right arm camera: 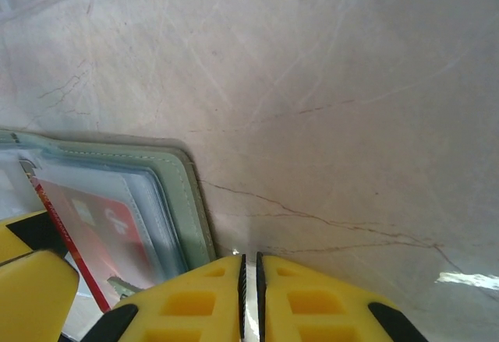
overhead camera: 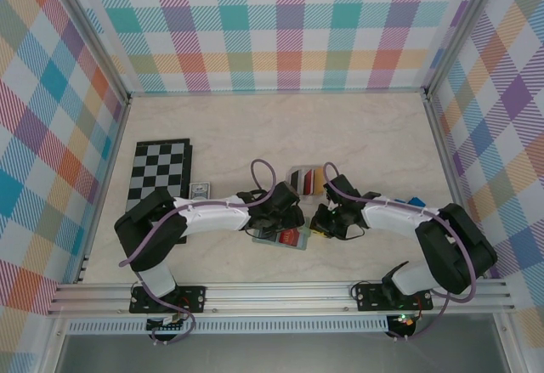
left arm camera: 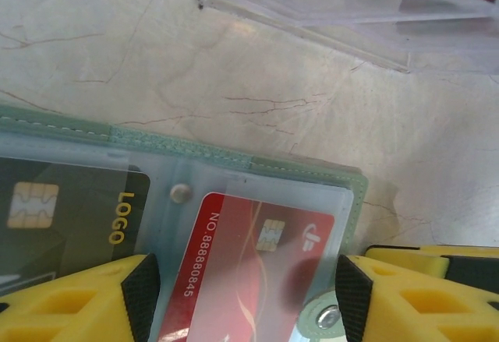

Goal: Put the credit cards into the card holder
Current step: Insert the credit card into the card slot.

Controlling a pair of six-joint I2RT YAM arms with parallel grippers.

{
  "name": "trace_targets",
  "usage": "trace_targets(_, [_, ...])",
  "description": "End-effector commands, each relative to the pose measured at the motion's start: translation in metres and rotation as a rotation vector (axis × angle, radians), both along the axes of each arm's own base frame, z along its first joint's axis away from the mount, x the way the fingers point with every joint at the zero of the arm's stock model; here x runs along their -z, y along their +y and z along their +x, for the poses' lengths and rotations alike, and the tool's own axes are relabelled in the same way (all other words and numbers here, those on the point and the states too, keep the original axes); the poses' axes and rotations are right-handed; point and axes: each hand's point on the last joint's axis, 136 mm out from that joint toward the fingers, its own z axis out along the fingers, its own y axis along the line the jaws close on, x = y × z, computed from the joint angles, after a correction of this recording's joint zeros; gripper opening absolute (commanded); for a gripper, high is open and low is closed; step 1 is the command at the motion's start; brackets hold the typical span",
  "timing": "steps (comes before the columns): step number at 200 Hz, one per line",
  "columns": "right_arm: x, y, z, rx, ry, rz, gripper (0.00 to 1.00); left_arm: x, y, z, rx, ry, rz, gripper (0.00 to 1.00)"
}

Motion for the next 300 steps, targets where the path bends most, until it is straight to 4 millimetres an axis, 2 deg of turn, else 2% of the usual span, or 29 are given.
trace_targets(1, [-0.01, 0.014, 0.007, -0.036, -0.027, 0.051, 0.13, 0.005, -0.004, -0.01, 0.031, 0.023, 0.017, 0.59])
trace_targets(16, [-0.01, 0.017, 0.007, -0.041, -0.025, 0.065, 0.12, 0.001, -0.012, -0.011, 0.044, 0.026, -0.028, 0.5])
trace_targets(40, [-0.008, 0.019, 0.007, -0.041, -0.018, 0.078, 0.11, -0.003, -0.024, -0.011, 0.072, 0.032, -0.071, 0.47])
trace_targets(81, [-0.005, 0.016, 0.007, -0.032, -0.015, 0.058, 0.11, 0.004, -0.028, -0.017, 0.073, 0.076, -0.088, 0.49])
trace_targets(111, [-0.007, 0.0, 0.008, -0.013, -0.037, -0.028, 0.14, -0.003, -0.018, -0.013, 0.045, 0.039, -0.075, 0.58])
trace_targets(147, [-0.026, -0.018, 0.011, -0.041, -0.106, -0.126, 0.19, -0.038, -0.006, -0.002, 0.021, -0.088, -0.098, 0.69])
trace_targets(163, [-0.038, -0.016, 0.012, -0.06, -0.146, -0.1, 0.2, -0.051, 0.005, 0.002, 0.007, -0.137, -0.081, 0.72])
trace_targets(184, [-0.057, 0.004, 0.01, -0.12, -0.195, 0.01, 0.19, -0.06, 0.027, 0.006, -0.043, -0.171, -0.027, 0.72])
trace_targets(206, [-0.063, 0.035, 0.003, -0.196, -0.19, 0.066, 0.14, -0.049, 0.066, 0.009, -0.12, -0.141, 0.065, 0.69])
trace_targets(236, [-0.051, 0.07, -0.004, -0.307, -0.172, -0.03, 0.1, -0.033, 0.09, 0.015, -0.169, -0.077, 0.057, 0.58])
trace_targets(255, [-0.036, 0.07, -0.005, -0.314, -0.143, -0.131, 0.1, -0.024, 0.094, 0.017, -0.168, -0.04, 0.045, 0.52])
trace_targets(276, [-0.022, 0.061, -0.007, -0.308, -0.102, -0.204, 0.1, -0.014, 0.095, 0.017, -0.161, -0.013, 0.053, 0.47])
trace_targets(300, [-0.019, 0.046, -0.009, -0.291, -0.093, -0.275, 0.1, -0.002, 0.091, 0.015, -0.132, 0.018, 0.049, 0.44])
